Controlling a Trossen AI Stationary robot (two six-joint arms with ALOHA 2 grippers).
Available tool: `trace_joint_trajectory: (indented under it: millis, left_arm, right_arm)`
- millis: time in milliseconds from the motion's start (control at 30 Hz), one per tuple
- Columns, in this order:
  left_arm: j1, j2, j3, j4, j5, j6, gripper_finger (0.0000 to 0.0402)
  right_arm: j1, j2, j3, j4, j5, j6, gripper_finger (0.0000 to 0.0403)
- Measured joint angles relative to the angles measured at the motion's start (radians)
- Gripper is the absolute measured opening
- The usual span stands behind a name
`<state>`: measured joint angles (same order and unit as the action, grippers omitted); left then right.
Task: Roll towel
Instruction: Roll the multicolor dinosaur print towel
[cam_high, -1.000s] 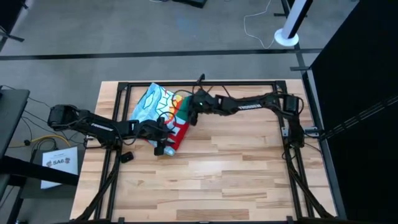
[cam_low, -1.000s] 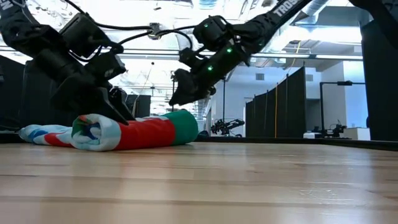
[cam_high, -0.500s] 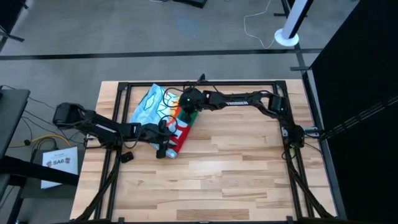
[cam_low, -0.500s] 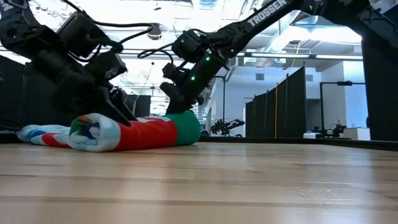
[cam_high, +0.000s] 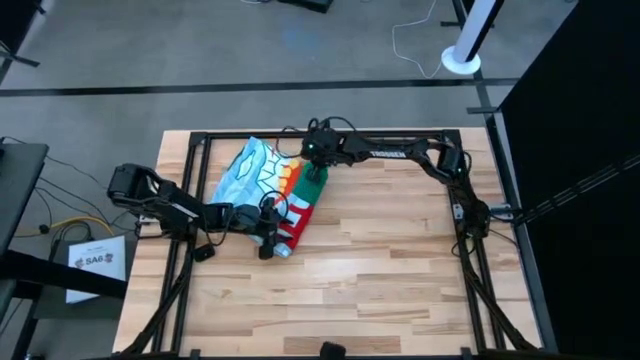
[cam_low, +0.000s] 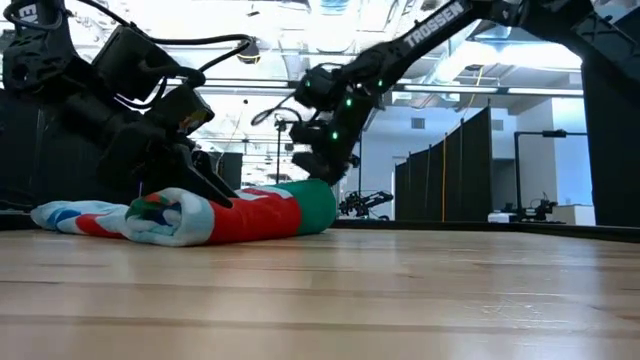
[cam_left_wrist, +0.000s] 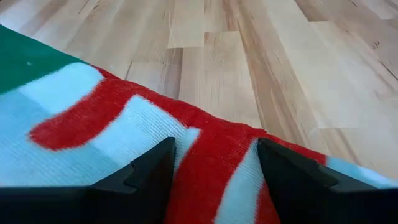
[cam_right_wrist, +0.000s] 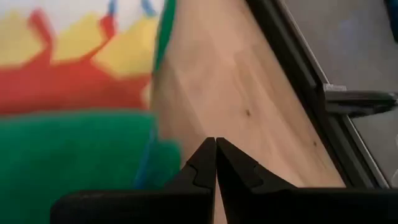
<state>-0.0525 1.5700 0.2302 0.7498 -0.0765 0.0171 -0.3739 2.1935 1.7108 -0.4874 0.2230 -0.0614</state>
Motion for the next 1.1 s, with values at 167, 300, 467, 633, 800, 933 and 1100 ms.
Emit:
trace_joint_trajectory:
  millis: [167, 300, 467, 633, 800, 933, 1100]
  left_arm:
    - [0.000, 0.001, 0.000, 0.008, 0.000, 0.013, 0.0213]
    - [0.009, 0.003, -0.001, 0.017, 0.007, 0.020, 0.0213]
    - [0.009, 0.004, -0.002, 0.024, 0.006, 0.039, 0.0213]
    - [0.017, 0.008, -0.003, 0.039, 0.006, 0.071, 0.0213]
    - [0.018, 0.012, -0.004, 0.047, 0.004, 0.068, 0.0213]
    - [0.018, 0.012, -0.004, 0.051, 0.001, 0.051, 0.0213]
    - [0.019, 0.013, -0.004, 0.053, -0.005, 0.015, 0.0213]
  right_arm:
    - [0.077, -0.055, 0.004, 0.017, 0.000, -0.059, 0.0000]
    - [0.135, -0.093, -0.052, 0.093, 0.019, -0.042, 0.0000]
    - [0.200, -0.178, -0.286, 0.448, -0.002, -0.024, 0.0000]
    - [0.269, -0.146, -0.496, 0.900, -0.052, 0.050, 0.0000]
    - [0.268, -0.051, -0.481, 1.058, -0.041, 0.106, 0.0000]
    - [0.276, 0.014, -0.386, 1.030, -0.050, 0.100, 0.0000]
    - [0.281, 0.072, -0.281, 0.918, -0.064, 0.066, 0.0029]
